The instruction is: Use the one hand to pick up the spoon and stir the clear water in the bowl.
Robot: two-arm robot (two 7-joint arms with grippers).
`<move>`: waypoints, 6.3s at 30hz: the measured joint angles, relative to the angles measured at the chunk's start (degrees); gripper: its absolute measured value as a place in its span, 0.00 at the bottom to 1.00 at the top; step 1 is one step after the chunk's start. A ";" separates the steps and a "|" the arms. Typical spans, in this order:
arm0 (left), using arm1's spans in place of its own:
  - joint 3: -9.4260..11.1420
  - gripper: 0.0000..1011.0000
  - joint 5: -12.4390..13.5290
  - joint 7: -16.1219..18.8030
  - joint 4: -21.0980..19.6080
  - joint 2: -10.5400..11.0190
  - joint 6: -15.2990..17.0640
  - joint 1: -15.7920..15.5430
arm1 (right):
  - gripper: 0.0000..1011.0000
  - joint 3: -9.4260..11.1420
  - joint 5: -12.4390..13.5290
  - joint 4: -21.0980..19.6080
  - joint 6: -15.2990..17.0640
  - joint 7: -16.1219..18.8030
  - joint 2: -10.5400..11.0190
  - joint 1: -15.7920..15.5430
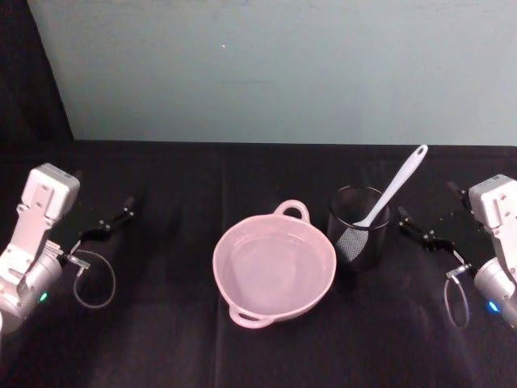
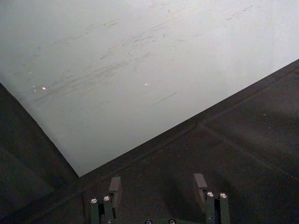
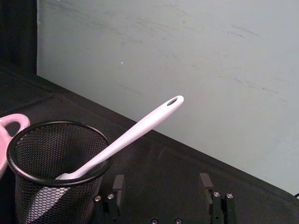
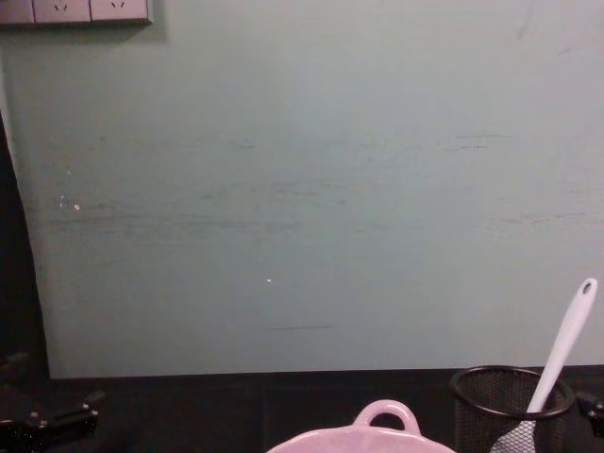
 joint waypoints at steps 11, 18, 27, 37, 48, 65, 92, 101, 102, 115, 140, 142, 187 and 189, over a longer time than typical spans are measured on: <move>0.00 0.99 0.00 0.00 0.00 0.00 0.00 0.00 | 0.99 0.00 0.00 0.00 0.00 0.00 0.00 0.00; 0.00 0.99 0.00 0.00 0.00 0.00 0.00 0.00 | 0.99 0.00 0.00 0.00 0.00 0.00 0.00 0.00; 0.00 0.99 0.00 0.00 0.00 0.00 0.00 0.00 | 0.99 0.00 0.00 0.00 0.00 0.00 0.00 0.00; 0.00 0.99 0.00 0.00 0.00 0.00 0.00 0.00 | 0.99 4.45 3.79 -4.30 -0.36 1.39 1.85 -4.03; 0.00 0.99 0.00 0.00 0.00 0.00 0.00 0.00 | 0.99 13.25 24.86 -9.13 1.99 14.05 1.40 -8.83; 0.00 0.99 0.00 0.00 0.00 0.00 0.00 0.00 | 0.99 15.00 50.97 -2.02 26.14 21.44 -3.53 0.99; 0.00 0.99 0.00 0.00 0.00 0.00 0.00 0.00 | 0.99 7.59 49.91 6.01 23.90 25.02 -3.55 8.89; 0.00 0.99 0.00 0.00 0.00 0.00 0.00 0.00 | 0.99 7.77 49.97 5.99 24.18 24.75 -3.63 8.90; 0.00 0.99 0.00 0.00 0.00 0.00 0.00 0.00 | 0.99 7.79 49.98 5.99 24.19 24.74 -3.64 8.90; 0.00 0.99 0.00 0.00 0.00 0.00 0.00 0.00 | 0.83 7.91 50.11 5.99 24.41 24.38 -3.70 8.90; 0.00 0.99 0.00 0.00 0.00 0.00 0.00 0.00 | 0.12 7.99 50.15 5.99 24.52 24.19 -3.72 8.90; 0.00 0.99 0.00 0.00 0.00 0.00 0.00 0.00 | 0.12 7.99 50.15 5.99 24.52 24.19 -3.72 8.90; 0.00 1.00 0.00 0.00 0.00 0.00 0.00 0.00 | 0.12 -3.44 38.73 -9.64 30.36 23.38 5.67 27.90; 0.00 0.99 0.00 0.00 0.00 0.00 0.00 0.00 | 0.12 -4.79 37.69 -9.48 30.41 24.08 4.69 29.14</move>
